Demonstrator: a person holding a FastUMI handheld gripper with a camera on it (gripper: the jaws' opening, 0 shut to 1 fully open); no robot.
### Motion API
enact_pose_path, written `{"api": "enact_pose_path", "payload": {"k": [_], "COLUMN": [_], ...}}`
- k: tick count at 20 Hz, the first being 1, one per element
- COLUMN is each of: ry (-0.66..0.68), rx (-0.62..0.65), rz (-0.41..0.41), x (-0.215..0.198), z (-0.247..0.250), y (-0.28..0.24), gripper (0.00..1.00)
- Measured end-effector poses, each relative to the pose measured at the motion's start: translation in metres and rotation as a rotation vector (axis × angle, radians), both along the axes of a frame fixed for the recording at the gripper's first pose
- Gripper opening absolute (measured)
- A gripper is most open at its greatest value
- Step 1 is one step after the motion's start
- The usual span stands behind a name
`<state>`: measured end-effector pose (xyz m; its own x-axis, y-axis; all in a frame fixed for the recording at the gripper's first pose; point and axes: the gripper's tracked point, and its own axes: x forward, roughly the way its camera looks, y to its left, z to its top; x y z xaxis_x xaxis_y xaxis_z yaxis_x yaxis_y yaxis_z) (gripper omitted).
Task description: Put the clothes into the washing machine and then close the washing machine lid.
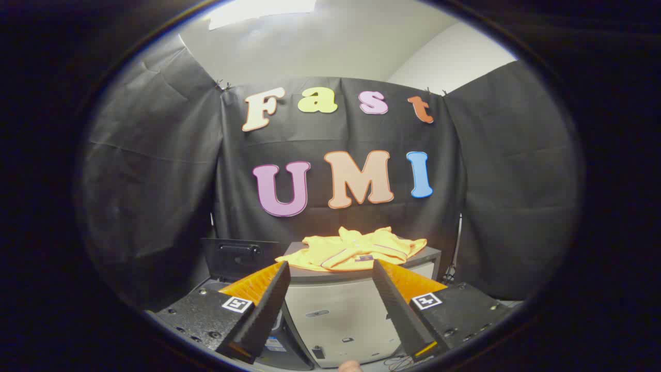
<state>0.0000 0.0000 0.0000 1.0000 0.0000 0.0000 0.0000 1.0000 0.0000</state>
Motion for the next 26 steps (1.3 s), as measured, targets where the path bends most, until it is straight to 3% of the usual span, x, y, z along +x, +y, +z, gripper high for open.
{"api": "enact_pose_path", "payload": {"k": [9, 15, 20, 26], "ry": [-0.024, -0.080, -0.048, 0.079], "rx": [0.035, -0.045, -0.107, -0.086], "rz": [0.046, -0.035, -0.084, -0.089], "x": [0.031, 0.028, 0.045, 0.100], "z": [0.048, 0.083, 0.075, 0.032], "y": [0.040, 0.040, 0.038, 0.021], "gripper": [0.96, 0.95, 0.96, 0.97]}}
